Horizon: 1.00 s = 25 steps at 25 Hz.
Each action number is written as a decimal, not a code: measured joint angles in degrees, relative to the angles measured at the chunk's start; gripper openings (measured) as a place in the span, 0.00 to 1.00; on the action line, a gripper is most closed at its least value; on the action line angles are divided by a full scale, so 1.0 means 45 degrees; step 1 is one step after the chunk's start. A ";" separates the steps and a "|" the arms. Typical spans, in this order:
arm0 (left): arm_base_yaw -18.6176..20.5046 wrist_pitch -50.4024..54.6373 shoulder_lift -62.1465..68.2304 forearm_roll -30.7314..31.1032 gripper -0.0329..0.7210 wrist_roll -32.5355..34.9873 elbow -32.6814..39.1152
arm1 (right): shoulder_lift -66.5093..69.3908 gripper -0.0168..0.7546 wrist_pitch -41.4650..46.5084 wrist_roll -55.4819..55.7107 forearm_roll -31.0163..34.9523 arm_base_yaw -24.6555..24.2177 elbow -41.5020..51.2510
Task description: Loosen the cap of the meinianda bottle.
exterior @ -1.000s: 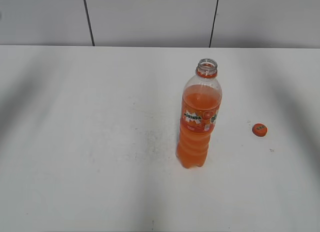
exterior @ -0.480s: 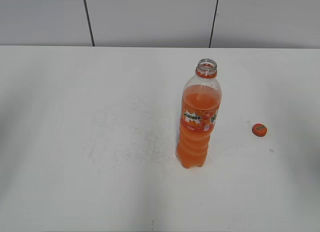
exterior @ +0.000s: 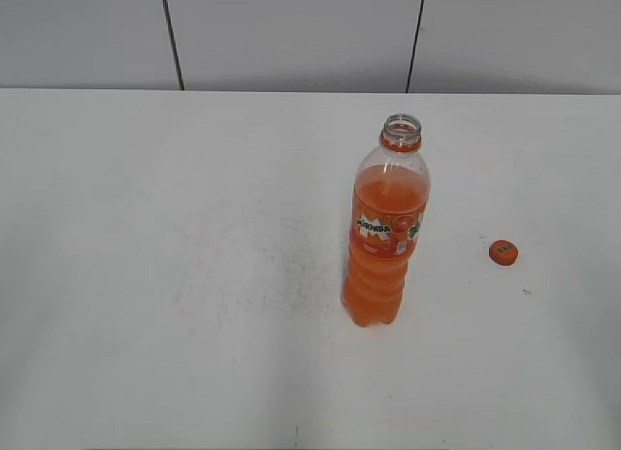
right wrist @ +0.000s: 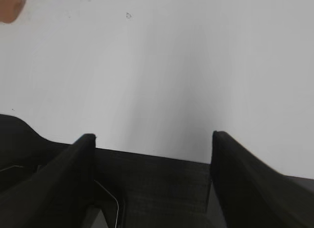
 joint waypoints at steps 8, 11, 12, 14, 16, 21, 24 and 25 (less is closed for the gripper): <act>0.0000 -0.0391 -0.3964 -0.0102 0.62 0.0000 0.0393 | -0.3567 0.69 -0.0052 0.0000 -0.0039 0.0000 0.0540; 0.0000 -0.0404 -0.5228 -0.0044 0.62 0.0000 0.0393 | -0.4784 0.69 -0.0249 -0.0016 -0.0184 0.0000 0.0637; 0.0000 -0.0410 -0.5246 -0.0044 0.62 0.0000 0.0393 | -0.5140 0.69 -0.0281 -0.0016 -0.0193 0.0000 0.0731; 0.0000 -0.0410 -0.5122 -0.0093 0.62 0.0003 0.0423 | -0.5508 0.69 -0.0342 -0.0016 -0.0230 0.0000 0.1031; 0.0000 -0.0410 -0.5121 -0.0196 0.62 0.0003 0.0423 | -0.5564 0.69 -0.0398 -0.0016 -0.0254 0.0000 0.1120; 0.0000 -0.0410 -0.5133 -0.0196 0.62 0.0003 0.0423 | -0.5567 0.69 -0.0587 -0.0031 -0.0254 0.0000 0.1125; 0.0000 -0.0410 -0.5133 -0.0196 0.62 0.0014 0.0423 | -0.5567 0.69 -0.0598 -0.0031 -0.0254 0.0000 0.1125; 0.0000 -0.0410 -0.5133 -0.0196 0.62 0.0014 0.0423 | -0.5567 0.69 -0.0598 -0.0031 -0.0254 0.0000 0.1125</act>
